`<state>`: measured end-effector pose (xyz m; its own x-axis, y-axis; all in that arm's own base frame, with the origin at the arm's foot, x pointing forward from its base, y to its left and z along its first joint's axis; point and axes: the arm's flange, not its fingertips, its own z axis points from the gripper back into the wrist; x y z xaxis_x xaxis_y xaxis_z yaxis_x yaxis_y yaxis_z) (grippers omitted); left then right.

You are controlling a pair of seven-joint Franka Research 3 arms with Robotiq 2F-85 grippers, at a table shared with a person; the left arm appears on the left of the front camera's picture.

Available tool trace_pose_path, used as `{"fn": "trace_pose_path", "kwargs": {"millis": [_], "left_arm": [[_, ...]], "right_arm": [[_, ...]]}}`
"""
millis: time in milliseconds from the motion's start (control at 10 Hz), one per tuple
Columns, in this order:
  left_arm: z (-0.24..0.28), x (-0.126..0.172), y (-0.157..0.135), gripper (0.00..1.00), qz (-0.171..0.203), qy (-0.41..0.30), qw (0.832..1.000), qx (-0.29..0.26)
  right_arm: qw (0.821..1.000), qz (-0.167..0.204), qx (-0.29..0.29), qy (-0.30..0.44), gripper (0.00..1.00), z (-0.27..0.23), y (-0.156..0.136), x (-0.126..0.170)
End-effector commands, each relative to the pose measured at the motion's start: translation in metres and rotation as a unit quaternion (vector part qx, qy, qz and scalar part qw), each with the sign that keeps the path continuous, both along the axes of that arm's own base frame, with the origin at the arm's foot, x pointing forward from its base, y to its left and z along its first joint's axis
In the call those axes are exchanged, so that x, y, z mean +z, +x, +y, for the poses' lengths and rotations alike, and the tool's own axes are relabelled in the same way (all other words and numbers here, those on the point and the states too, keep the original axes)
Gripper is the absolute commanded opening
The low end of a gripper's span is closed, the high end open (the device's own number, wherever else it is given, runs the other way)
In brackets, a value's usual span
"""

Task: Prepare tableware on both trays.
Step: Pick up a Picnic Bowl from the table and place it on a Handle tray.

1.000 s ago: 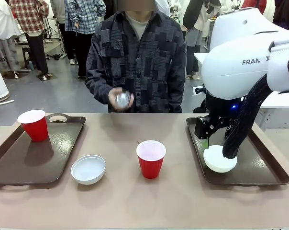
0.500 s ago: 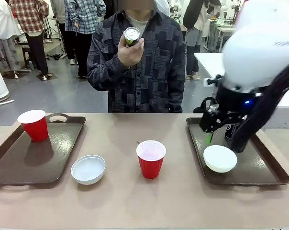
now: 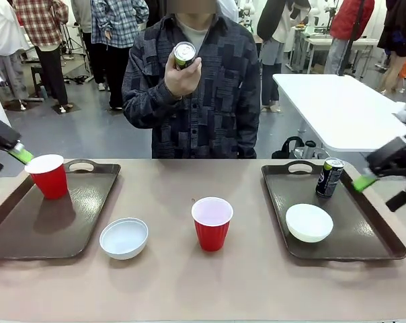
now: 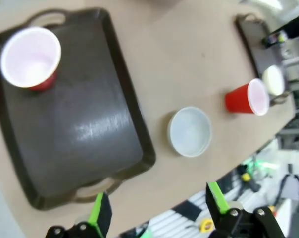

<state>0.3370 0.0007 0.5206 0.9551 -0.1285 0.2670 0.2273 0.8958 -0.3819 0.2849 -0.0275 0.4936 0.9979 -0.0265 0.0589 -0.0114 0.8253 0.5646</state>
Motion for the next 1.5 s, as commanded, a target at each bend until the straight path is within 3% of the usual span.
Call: {"fn": "trace_pose_path", "kwargs": {"millis": [0, 400, 600, 700, 800, 1000, 1100, 1300, 1400], "left_arm": [[-0.036, -0.016, 0.012, 1.00, 0.027, 0.079, 0.996, 0.002], [-0.103, -0.069, 0.025, 1.00, 0.019, 0.187, 0.982, -0.025], [-0.105, -0.085, 0.027, 1.00, -0.005, 0.208, 0.978, -0.022], [-0.107, -0.071, 0.021, 1.00, 0.020, 0.181, 0.982, -0.041], [-0.107, -0.071, 0.021, 1.00, 0.020, 0.181, 0.982, -0.041], [-0.099, -0.086, 0.025, 1.00, 0.025, 0.181, 0.982, -0.051], [-0.084, -0.084, -0.008, 1.00, 0.038, 0.173, 0.981, -0.082], [-0.042, -0.060, -0.112, 1.00, 0.034, 0.163, 0.971, -0.172], [-0.031, -0.060, -0.130, 1.00, 0.030, 0.170, 0.970, -0.171]], "right_arm": [[0.994, -0.005, 0.015, 0.109, 1.00, -0.040, 0.003, -0.032], [0.980, -0.065, 0.040, 0.183, 1.00, -0.063, 0.013, -0.049], [0.983, -0.062, 0.042, 0.166, 1.00, -0.051, 0.019, -0.058], [0.983, -0.058, 0.029, 0.174, 1.00, -0.062, 0.011, -0.048], [0.983, -0.058, 0.029, 0.174, 1.00, -0.062, 0.011, -0.048], [0.983, -0.058, 0.029, 0.174, 1.00, -0.062, 0.011, -0.048], [0.983, -0.058, 0.029, 0.174, 1.00, -0.062, 0.011, -0.048], [0.983, -0.058, 0.029, 0.174, 1.00, -0.062, 0.011, -0.048], [0.983, -0.058, 0.029, 0.174, 1.00, -0.062, 0.011, -0.048]]}}
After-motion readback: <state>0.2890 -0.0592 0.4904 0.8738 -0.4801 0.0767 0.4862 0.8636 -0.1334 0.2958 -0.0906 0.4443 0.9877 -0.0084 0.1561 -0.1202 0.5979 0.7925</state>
